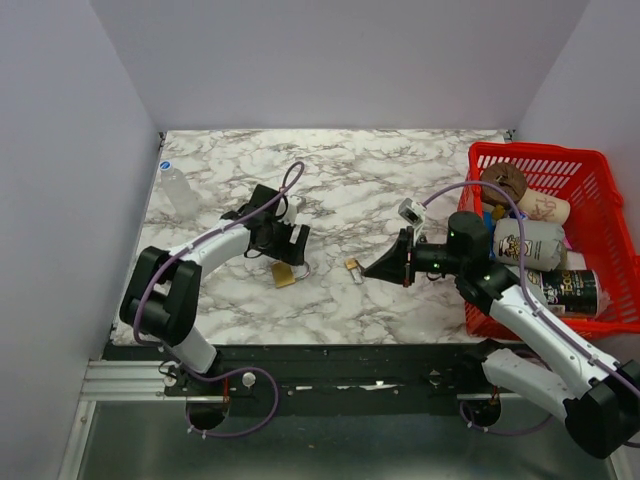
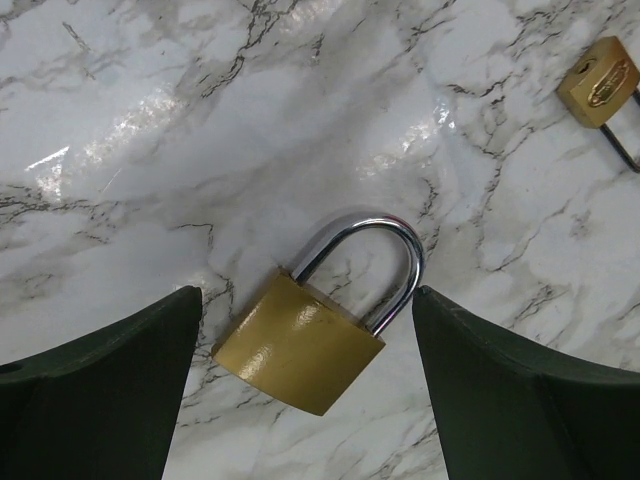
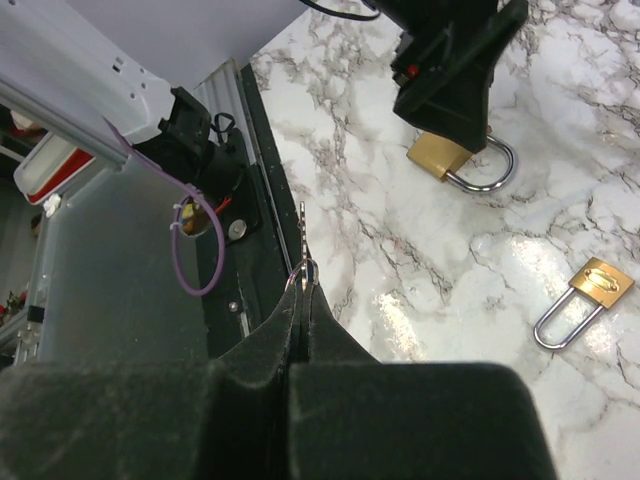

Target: Unlock with the key

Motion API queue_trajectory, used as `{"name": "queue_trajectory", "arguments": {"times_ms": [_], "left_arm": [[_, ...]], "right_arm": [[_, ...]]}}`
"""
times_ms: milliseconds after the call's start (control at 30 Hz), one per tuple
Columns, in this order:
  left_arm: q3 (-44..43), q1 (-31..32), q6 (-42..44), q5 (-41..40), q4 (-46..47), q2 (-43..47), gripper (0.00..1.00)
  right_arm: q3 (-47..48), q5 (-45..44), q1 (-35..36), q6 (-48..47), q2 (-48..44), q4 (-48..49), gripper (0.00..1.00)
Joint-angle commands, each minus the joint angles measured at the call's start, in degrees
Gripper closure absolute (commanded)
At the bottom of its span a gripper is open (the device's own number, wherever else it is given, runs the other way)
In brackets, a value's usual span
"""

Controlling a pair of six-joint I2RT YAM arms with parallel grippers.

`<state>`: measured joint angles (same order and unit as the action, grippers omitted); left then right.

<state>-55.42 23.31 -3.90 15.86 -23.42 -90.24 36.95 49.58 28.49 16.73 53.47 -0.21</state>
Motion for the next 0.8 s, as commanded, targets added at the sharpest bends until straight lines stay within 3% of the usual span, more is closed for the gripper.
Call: {"name": "queue_trajectory", "arguments": {"times_ms": [0,467,767], "left_arm": [[-1.36,-0.46,1.09,0.76,-1.63,-3.18,0.07],[3.12,2.61,-2.42,1.63,-3.91,-1.43,0.07],[5.23,4.46,-10.95,1.54,-5.67,1.9,0.07]], "right_arm": [[-1.18,2.19,-0.19,0.23,-1.97,2.4,0.99],[-1.44,1.83,-0.19,0.06,-2.5,2.4,0.99],[-1.35,1.66,-0.19,-0.12,-1.88,2.32,0.99]]}}
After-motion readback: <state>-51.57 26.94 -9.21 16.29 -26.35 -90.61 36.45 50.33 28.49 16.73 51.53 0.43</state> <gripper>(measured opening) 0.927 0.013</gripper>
